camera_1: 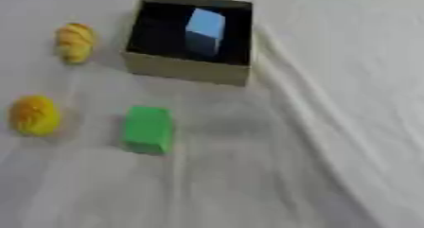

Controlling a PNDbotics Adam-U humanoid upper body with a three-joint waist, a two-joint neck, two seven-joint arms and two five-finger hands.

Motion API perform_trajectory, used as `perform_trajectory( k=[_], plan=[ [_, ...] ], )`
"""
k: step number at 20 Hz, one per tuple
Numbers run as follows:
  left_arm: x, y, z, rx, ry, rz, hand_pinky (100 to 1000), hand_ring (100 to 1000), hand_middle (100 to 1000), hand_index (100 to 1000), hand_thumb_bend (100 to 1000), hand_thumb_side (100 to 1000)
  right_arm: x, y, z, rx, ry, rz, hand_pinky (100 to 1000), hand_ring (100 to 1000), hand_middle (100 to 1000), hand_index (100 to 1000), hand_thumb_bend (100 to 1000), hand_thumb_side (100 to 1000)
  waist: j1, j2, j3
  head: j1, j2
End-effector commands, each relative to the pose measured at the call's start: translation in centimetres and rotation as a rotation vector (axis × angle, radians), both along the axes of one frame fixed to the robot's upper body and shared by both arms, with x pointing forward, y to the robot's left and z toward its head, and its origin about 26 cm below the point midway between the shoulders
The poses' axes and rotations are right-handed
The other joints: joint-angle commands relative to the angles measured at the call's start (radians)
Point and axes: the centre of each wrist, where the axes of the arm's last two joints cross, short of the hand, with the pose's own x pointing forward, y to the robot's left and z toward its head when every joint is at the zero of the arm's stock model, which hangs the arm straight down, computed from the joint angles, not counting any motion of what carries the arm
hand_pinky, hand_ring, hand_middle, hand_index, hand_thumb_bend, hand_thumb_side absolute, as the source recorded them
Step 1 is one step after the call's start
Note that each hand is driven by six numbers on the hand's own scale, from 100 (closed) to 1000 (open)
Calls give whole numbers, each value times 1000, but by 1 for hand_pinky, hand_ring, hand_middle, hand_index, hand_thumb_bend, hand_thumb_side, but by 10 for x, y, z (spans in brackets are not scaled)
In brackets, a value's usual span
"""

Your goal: Pick up objects on the table and place them in the box.

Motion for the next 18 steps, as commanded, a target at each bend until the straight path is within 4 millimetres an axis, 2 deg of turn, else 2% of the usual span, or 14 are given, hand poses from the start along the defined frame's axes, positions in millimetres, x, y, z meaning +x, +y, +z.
perform_trajectory(
  k=[1, 9, 18],
  plan=[
    [-4, 4, 5, 12, -30, 18, 687, 695, 694, 838, 121, 672, -4, -3, 9, -13, -23, -8, 946, 861, 794, 893, 100, 676, -2, -22, -1, -3, 2],
    [-5, 17, -4, 29, -2, 72, 687, 696, 695, 838, 101, 660, -7, -12, 0, -62, -5, -48, 943, 866, 794, 895, 100, 666, -5, -40, 24, 5, 19],
    [-8, 41, -19, 91, 54, 192, 687, 698, 696, 841, 100, 642, -21, -38, -28, -353, -9, -174, 929, 876, 797, 899, 100, 542, -19, -71, 35, 14, 61]
  ],
)
